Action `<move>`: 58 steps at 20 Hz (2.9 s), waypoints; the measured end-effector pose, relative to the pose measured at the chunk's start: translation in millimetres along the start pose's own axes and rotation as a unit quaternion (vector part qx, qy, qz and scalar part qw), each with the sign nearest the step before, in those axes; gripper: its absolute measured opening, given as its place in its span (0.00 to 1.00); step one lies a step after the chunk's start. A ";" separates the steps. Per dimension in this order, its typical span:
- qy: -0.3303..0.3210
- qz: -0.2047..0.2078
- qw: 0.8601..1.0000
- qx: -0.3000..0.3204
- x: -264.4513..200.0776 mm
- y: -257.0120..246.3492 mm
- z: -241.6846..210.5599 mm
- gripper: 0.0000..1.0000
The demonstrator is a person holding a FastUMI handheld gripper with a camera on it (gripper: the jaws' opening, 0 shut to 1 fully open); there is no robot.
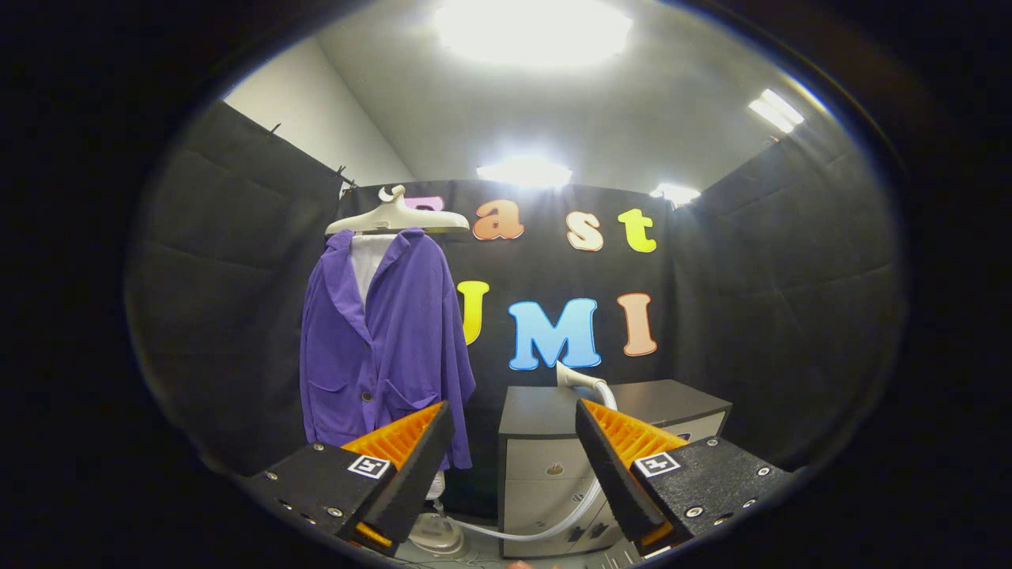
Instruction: Iron the clothes twice with a garment steamer, once on the left side and once on the right side.
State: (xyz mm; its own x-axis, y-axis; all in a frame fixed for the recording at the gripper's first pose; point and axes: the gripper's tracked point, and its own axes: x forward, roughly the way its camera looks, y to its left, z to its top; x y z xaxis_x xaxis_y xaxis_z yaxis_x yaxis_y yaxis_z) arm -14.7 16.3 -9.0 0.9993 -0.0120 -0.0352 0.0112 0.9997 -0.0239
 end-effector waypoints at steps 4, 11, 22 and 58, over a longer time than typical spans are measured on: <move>0.003 -0.005 1.000 -0.003 3.2 -1.0 -1.9 0.95; 0.014 -0.025 1.000 0.000 20.4 -8.4 -5.3 0.96; 0.041 -0.080 0.996 0.001 84.5 -85.4 -0.2 0.95; 0.374 0.122 0.809 0.437 463.2 -175.2 -173.9 0.82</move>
State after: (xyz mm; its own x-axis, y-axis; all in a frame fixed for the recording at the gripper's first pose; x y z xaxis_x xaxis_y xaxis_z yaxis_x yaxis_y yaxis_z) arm 440.0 -168.4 -194.8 0.6788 0.5033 -0.5347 0.1642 0.6057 0.7786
